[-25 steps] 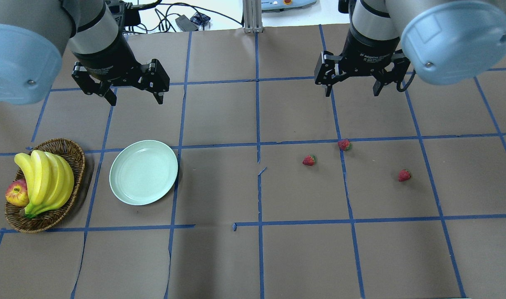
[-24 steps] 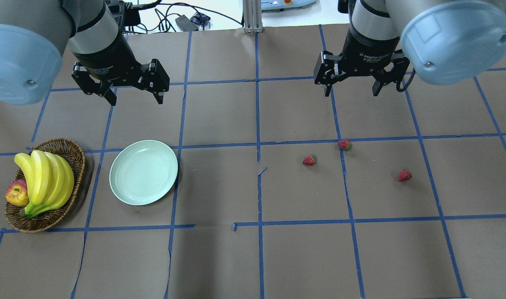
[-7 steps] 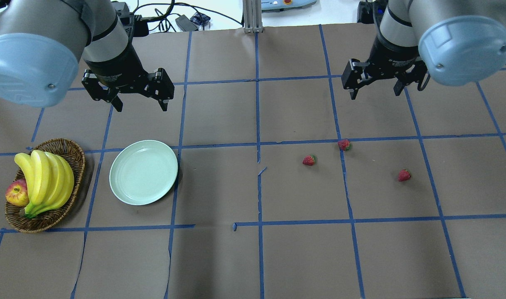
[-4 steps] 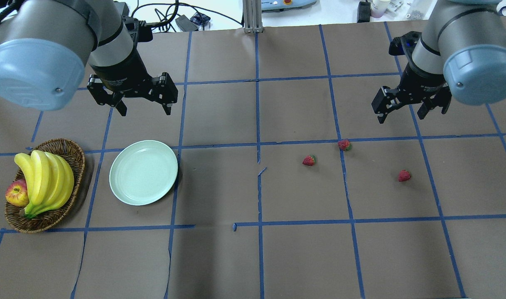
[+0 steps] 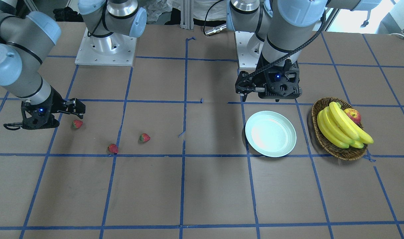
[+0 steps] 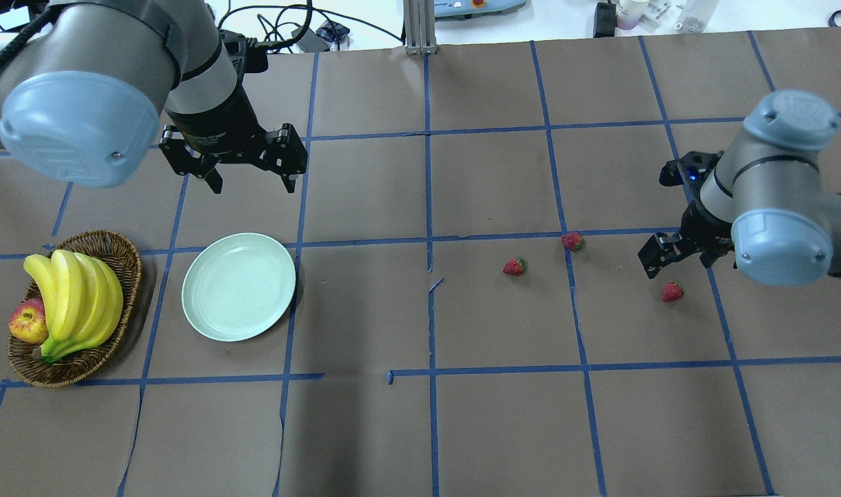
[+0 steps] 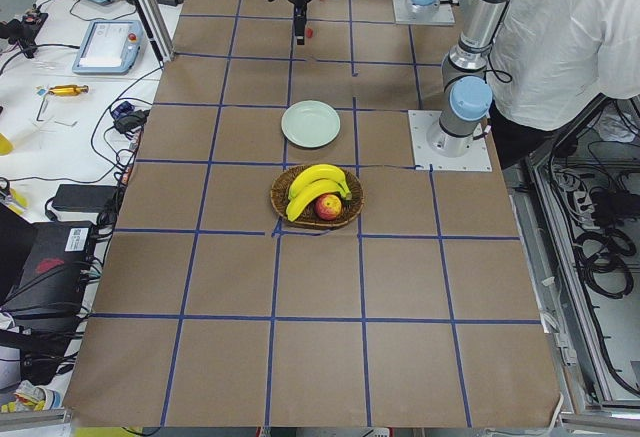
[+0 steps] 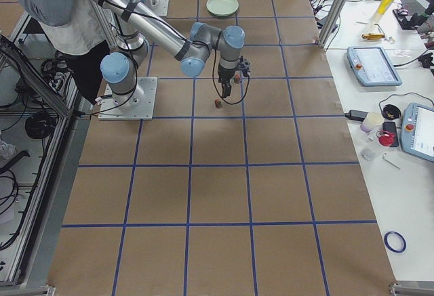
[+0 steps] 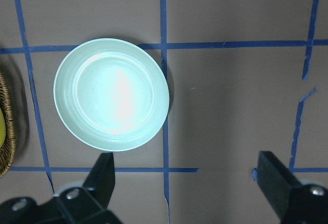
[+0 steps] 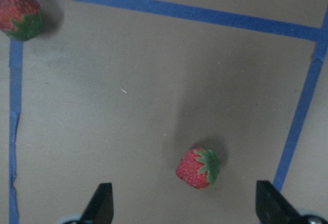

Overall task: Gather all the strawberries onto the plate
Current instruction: 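Move the right gripper over the strawberry farthest from the plate, then close the right gripper on the red strawberry and lift it, then carry the strawberry toward the plate and release it beside the plate, then move the right gripper to the next strawberry and grasp it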

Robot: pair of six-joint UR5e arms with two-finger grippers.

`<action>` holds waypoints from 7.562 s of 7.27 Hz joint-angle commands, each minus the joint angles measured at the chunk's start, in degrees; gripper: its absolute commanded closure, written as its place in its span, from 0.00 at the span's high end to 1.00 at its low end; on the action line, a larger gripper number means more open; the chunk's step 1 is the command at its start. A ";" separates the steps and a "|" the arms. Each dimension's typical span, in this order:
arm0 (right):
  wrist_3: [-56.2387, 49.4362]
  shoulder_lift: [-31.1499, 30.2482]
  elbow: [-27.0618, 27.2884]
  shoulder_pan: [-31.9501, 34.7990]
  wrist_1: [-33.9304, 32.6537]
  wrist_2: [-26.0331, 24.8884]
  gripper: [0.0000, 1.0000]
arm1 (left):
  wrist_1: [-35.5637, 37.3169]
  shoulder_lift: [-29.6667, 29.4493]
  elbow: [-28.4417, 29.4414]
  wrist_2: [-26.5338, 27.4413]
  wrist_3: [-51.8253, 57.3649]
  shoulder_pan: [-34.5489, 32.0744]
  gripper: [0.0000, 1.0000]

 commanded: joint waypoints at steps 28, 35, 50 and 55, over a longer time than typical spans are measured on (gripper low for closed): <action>19.63 5.13 -3.88 12.43 -8.39 -0.72 0.00 | 1.11 -0.14 0.00 -0.09 -0.59 -0.04 1.00; 71.32 16.61 -20.73 47.55 -4.17 5.87 0.00 | 1.11 -0.14 0.00 -0.09 -0.76 -0.13 1.00; 29.42 12.69 -9.96 17.33 -5.76 -0.02 0.73 | 1.11 -0.32 -0.09 -0.09 -0.67 -0.13 1.00; 29.50 13.48 -10.91 17.33 -7.51 -0.55 0.00 | 1.11 -0.32 -0.09 -0.09 -0.67 -0.13 1.00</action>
